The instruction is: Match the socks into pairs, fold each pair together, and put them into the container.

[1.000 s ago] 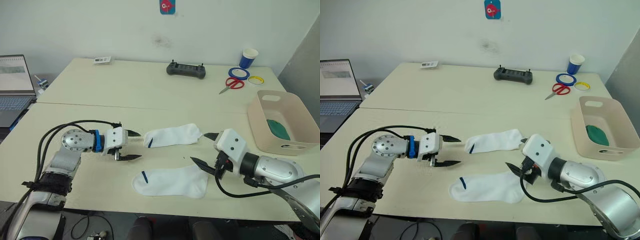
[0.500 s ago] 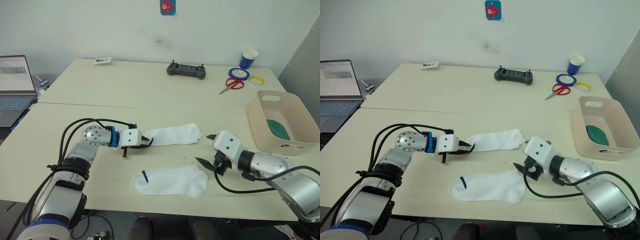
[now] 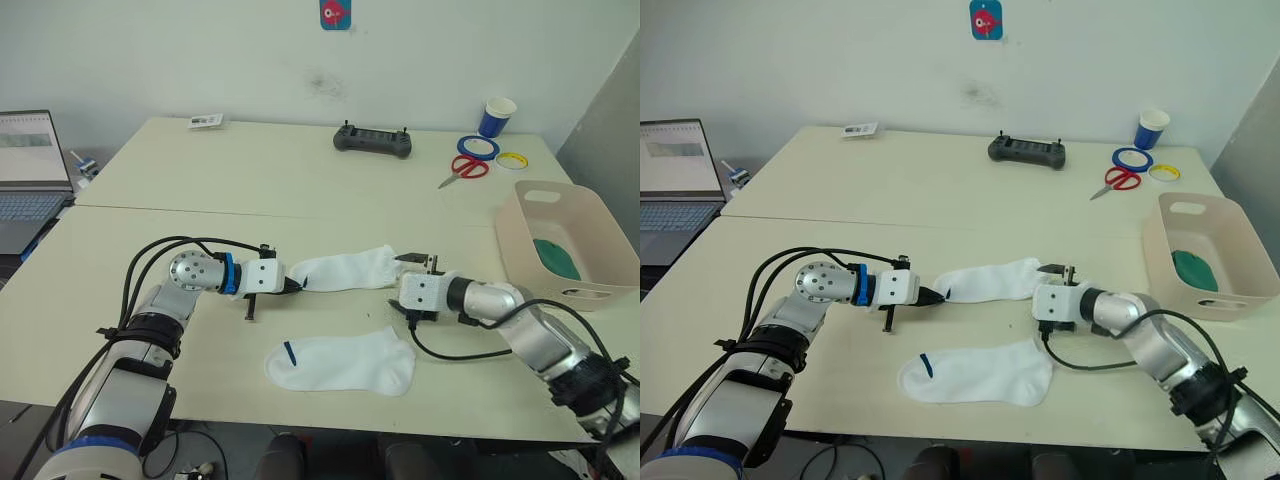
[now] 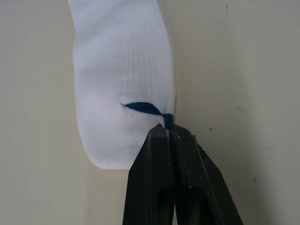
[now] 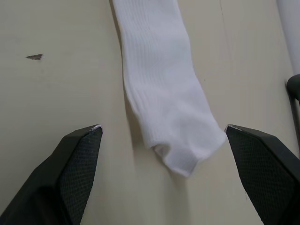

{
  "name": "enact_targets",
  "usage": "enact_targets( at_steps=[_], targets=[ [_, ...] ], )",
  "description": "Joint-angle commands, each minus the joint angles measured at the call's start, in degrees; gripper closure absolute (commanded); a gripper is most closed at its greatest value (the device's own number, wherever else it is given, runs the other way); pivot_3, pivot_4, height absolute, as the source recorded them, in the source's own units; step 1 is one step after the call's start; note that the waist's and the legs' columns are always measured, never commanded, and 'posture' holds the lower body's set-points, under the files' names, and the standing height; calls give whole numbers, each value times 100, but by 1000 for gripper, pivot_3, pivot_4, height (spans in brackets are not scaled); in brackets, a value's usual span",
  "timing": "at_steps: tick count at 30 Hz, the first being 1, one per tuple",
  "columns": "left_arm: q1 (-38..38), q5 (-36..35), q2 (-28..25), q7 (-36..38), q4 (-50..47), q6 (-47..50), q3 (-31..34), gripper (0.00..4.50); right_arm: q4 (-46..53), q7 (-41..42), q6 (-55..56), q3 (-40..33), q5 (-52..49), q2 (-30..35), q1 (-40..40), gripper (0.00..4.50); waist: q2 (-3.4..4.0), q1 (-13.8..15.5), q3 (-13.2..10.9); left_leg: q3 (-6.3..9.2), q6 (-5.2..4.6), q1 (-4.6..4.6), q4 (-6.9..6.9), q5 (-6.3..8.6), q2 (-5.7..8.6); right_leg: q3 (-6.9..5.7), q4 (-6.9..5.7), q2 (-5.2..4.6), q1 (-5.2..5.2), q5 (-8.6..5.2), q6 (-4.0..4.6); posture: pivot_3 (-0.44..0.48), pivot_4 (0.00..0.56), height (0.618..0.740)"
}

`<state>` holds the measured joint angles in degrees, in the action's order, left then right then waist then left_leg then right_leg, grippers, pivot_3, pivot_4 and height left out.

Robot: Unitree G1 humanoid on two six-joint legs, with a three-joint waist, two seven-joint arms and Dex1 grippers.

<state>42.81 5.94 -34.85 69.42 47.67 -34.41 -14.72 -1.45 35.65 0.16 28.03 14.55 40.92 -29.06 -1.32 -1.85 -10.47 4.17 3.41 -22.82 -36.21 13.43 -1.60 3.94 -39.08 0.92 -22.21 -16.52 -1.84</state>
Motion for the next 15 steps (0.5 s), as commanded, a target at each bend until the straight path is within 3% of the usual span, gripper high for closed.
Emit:
enact_targets(
  at_steps=[1,11,15],
  targets=[
    [14,21,-26,111,30,-33,-48,4500,-341,12,386,-117,244,-73,-118,964,0,1,0,0,0,0,0,0,0,0,0,0,0,0,0,0,150,740],
    [30,23,-74,232,-122,-145,-94,4500,-115,385,408,-403,157,-198,52,4463,0,4,0,1,0,-2,0,0,0,-1,-1,0,-1,15,26,0,150,740],
    [-35,-359,-261,764,-884,412,1,4500,726,788,-137,-782,-302,-152,406,4463,1,0,-1,5,0,-7,3,0,-1,-3,-1,0,-5,16,28,0,150,740]
  ],
)
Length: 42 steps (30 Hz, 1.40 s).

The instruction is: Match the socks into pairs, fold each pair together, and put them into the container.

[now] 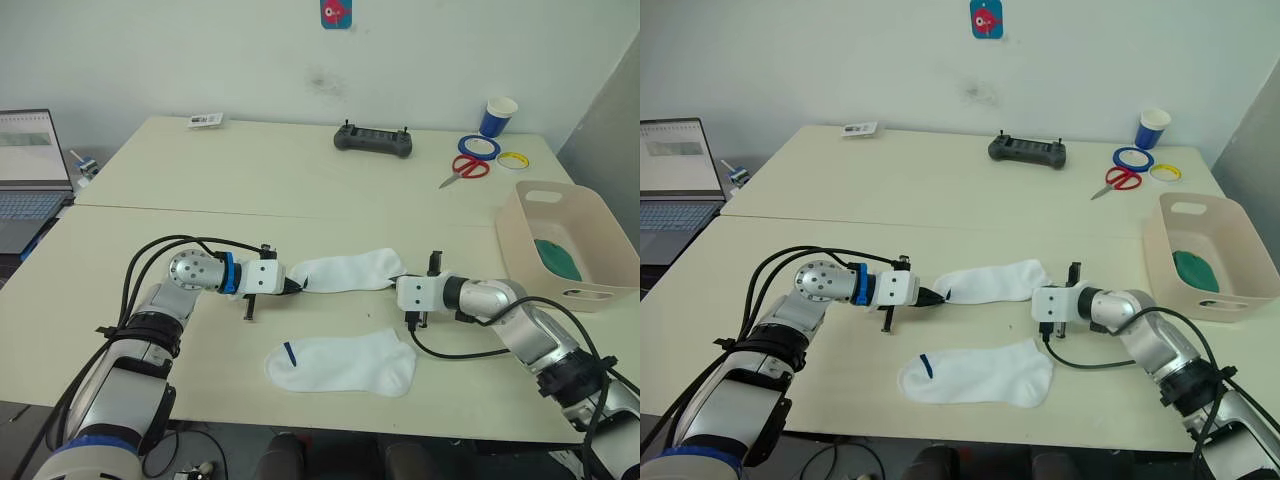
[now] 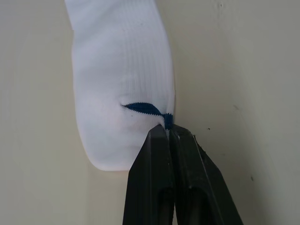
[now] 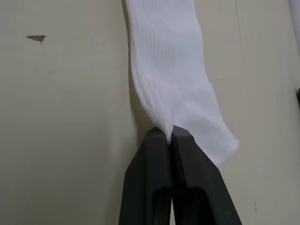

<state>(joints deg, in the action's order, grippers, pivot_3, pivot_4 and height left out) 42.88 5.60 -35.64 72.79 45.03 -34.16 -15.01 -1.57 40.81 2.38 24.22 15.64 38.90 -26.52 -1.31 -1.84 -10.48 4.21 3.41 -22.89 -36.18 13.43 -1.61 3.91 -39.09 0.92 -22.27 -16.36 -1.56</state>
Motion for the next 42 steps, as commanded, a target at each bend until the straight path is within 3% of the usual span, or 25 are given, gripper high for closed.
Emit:
enact_targets(
  at_steps=[1,5,8,11,17,25,28,31,34,39,41,42],
  targets=[
    [-89,-541,-290,694,-994,807,81,4500,1142,427,-688,-568,-665,71,296,4463,1,-2,0,3,0,-3,1,0,-1,-2,0,0,-1,0,1,0,150,740],
    [-367,-1418,-797,1539,-2450,3006,217,4500,2645,971,-2220,-1241,-1794,214,765,4463,4,-12,-4,14,0,-4,4,0,-5,-11,-3,0,0,-2,3,0,150,740],
    [-686,-2780,-1865,1958,-3845,5382,-91,4500,3769,1327,-3982,-1889,-3053,505,964,4463,7,-76,-11,21,0,-3,5,0,-7,-19,-4,2,2,-5,5,0,150,740],
    [-752,-3621,-2466,1971,-4366,6537,-513,4500,4157,1335,-5599,-2255,-4127,638,845,4463,9,-131,-11,31,0,4,8,1,-11,-28,-5,1,10,-22,-14,0,150,740],
    [25,-2858,-1302,1624,-2981,7078,-750,4500,3161,796,-6498,-1799,-4198,322,106,4463,9,-93,-15,26,-59,6,1,-35,4,-28,2,2,15,-18,27,0,150,740],
    [1512,-1482,89,1246,-42,5928,-964,4500,1205,729,-5802,-900,-3397,206,-966,4463,4,-114,-16,19,-65,-18,8,-36,3,-20,1,7,-17,0,0,0,150,740],
    [1940,-1126,370,1089,818,5440,-877,4500,596,769,-5415,-781,-3138,152,-1289,3813,4,-122,-16,19,-78,-23,11,-28,3,-22,-2,7,-24,3,10,0,150,740],
    [2208,-962,610,859,1386,5088,-685,4500,283,685,-5237,-888,-3055,-16,-1539,2820,4,-133,-16,18,-88,-44,13,-22,4,-21,-1,7,-46,3,11,0,150,740],
    [2304,-901,753,655,1668,4965,-453,4500,270,511,-5125,-1019,-2954,-105,-1555,1768,5,-132,-15,19,-86,-97,5,-24,4,-23,-17,5,-103,5,14,0,150,740],
    [2249,-894,759,327,1749,4846,-30,4500,736,-21,-5025,-1477,-2900,-200,-1303,79,4,-122,-16,22,-78,-102,3,-28,7,-27,-30,-1,-107,3,10,0,150,740],
    [2264,-896,737,173,1774,4799,141,4500,1026,-175,-5048,-1611,-2893,-213,-1173,29,4,-122,-16,25,-85,-101,-2,-25,6,-29,-41,-1,-107,3,10,0,150,740],
    [2279,-893,704,32,1773,4707,245,4289,1278,-243,-5121,-1703,-2926,-209,-1050,4,4,-122,-16,25,-85,-100,-6,-25,8,-28,-49,0,-107,3,10,0,150,740]
  ],
)
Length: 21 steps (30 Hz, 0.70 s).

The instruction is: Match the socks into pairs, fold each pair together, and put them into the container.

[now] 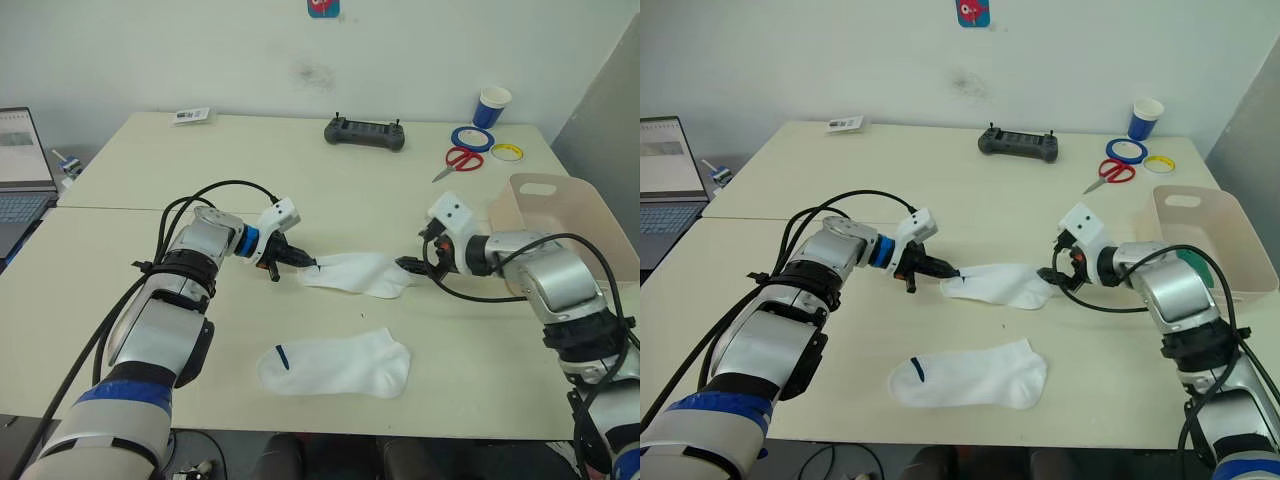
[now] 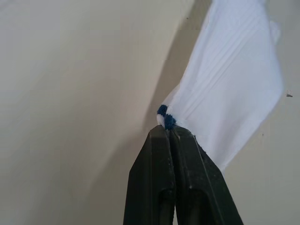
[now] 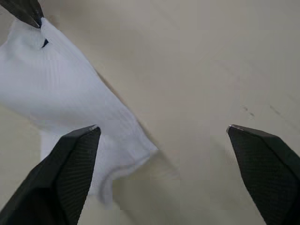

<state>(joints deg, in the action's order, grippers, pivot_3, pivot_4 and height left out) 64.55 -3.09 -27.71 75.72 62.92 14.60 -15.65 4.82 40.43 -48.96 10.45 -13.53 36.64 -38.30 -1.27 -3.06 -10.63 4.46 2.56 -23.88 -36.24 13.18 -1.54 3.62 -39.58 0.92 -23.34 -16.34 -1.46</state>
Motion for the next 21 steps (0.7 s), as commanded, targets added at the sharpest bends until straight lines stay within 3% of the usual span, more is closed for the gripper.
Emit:
enact_targets(
  at_steps=[1,7,10,14,17,21],
  targets=[
    [113,-13,-115,-352,-27,-243,381,4070,826,-252,-47,-382,-35,18,219,0,0,-1,0,1,0,0,-3,0,0,-1,-5,0,0,0,0,0,150,740],
    [-90,-185,-416,-308,-609,110,838,2360,2248,-818,-261,-624,33,-62,1245,0,0,-22,0,8,0,2,-35,-1,-1,-2,-40,5,0,-1,-2,0,150,740],
    [-683,-396,-577,-262,-1531,811,1002,1391,2887,-1106,-433,-738,-21,-259,1791,0,3,-26,2,7,0,5,-48,-1,-2,3,-44,5,6,-2,-2,0,150,740],
    [-1350,-538,-413,-858,-2456,1267,1231,158,3297,-1512,-542,-876,-20,-637,2193,0,2,-13,2,8,4,7,-64,-4,-4,5,-51,5,11,-3,-5,0,150,740],
    [-1582,-491,-188,-1253,-2733,1290,1252,30,3389,-1735,-535,-833,50,-824,2322,0,2,1,2,8,11,6,-69,-7,-2,8,-51,4,12,-4,-8,0,150,740],
    [-1453,-355,193,-2011,-2277,951,1330,30,3289,-2046,-459,-754,171,-1096,2385,0,0,35,3,5,10,6,-69,-7,0,10,-46,4,14,-2,-6,0,150,740]
  ],
)
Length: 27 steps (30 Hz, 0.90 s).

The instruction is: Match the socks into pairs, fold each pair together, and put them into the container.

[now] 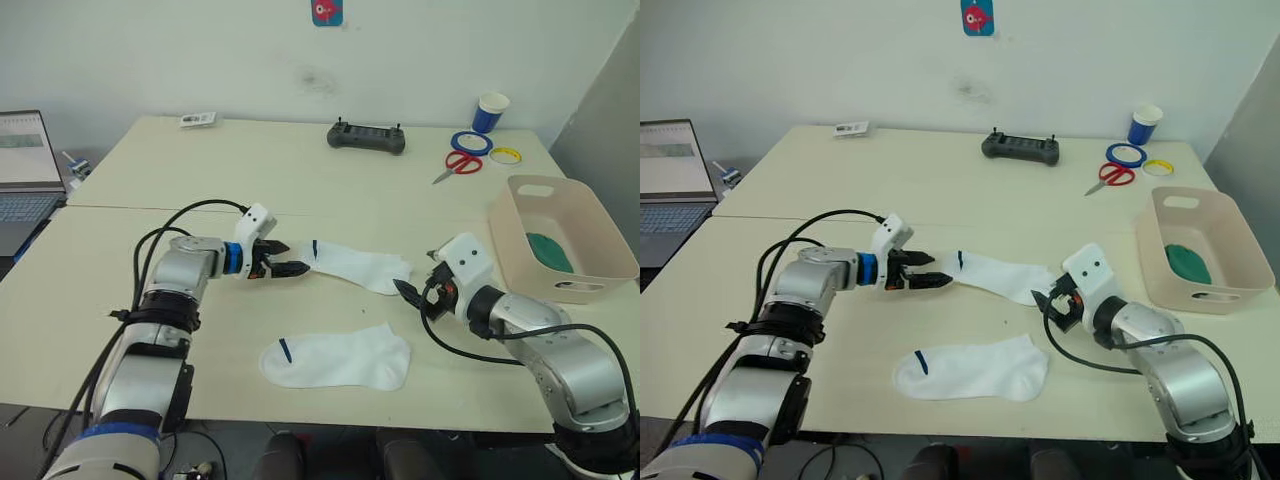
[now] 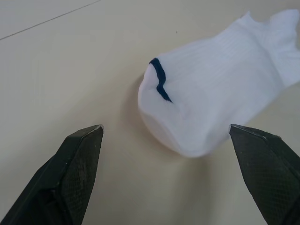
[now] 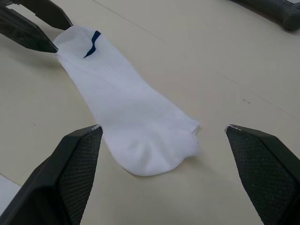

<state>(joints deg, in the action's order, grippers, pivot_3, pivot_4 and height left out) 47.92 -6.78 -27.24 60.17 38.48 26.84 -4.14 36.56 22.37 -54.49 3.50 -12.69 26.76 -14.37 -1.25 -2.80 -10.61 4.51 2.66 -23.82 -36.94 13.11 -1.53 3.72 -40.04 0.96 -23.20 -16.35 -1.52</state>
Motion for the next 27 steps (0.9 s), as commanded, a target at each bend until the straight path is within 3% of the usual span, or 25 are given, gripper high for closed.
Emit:
enact_targets(
  at_steps=[1,4,10,13,16,23,24,27],
  targets=[
    [289,18,206,-538,338,-360,189,30,10,-326,119,-74,110,-209,-18,0,-1,14,1,0,0,0,0,0,0,0,1,0,0,2,4,0,150,740],
    [471,12,310,-614,740,-466,171,637,-374,-535,273,-101,188,-447,-78,0,-1,3,1,0,0,0,2,0,0,-2,0,2,-1,3,5,0,150,740],
    [619,61,443,-574,1165,-679,61,2572,-1455,-714,363,-259,125,-937,-326,0,-1,-25,1,-2,0,2,3,0,1,-1,-3,2,-2,4,6,0,150,740],
    [525,45,439,-494,1070,-665,46,3537,-2048,-767,447,-325,35,-1350,-566,633,-1,-34,1,-2,-1,2,3,0,0,-2,-3,2,-2,4,7,0,150,740],
    [436,25,404,-462,957,-628,59,4488,-2366,-719,541,-367,-10,-1516,-694,1688,-1,-36,1,0,-1,3,5,0,-1,-4,-6,2,-2,5,7,0,150,740],
    [224,-192,413,-499,494,-222,238,4500,-2245,-684,550,-627,-337,-1633,-729,4234,0,-39,1,0,-1,2,4,0,0,-3,-6,0,-2,4,7,0,150,740],
    [174,-234,413,-519,390,-158,288,4500,-2186,-681,539,-627,-363,-1625,-706,4477,0,-38,1,0,-1,2,5,0,0,-4,-6,0,-2,4,7,0,150,740],
    [-17,-491,382,-616,-139,172,531,4500,-1841,-639,461,-580,-459,-1589,-601,4477,0,-41,1,1,0,2,4,0,-1,-4,-6,0,-2,4,7,0,150,740]
  ],
)
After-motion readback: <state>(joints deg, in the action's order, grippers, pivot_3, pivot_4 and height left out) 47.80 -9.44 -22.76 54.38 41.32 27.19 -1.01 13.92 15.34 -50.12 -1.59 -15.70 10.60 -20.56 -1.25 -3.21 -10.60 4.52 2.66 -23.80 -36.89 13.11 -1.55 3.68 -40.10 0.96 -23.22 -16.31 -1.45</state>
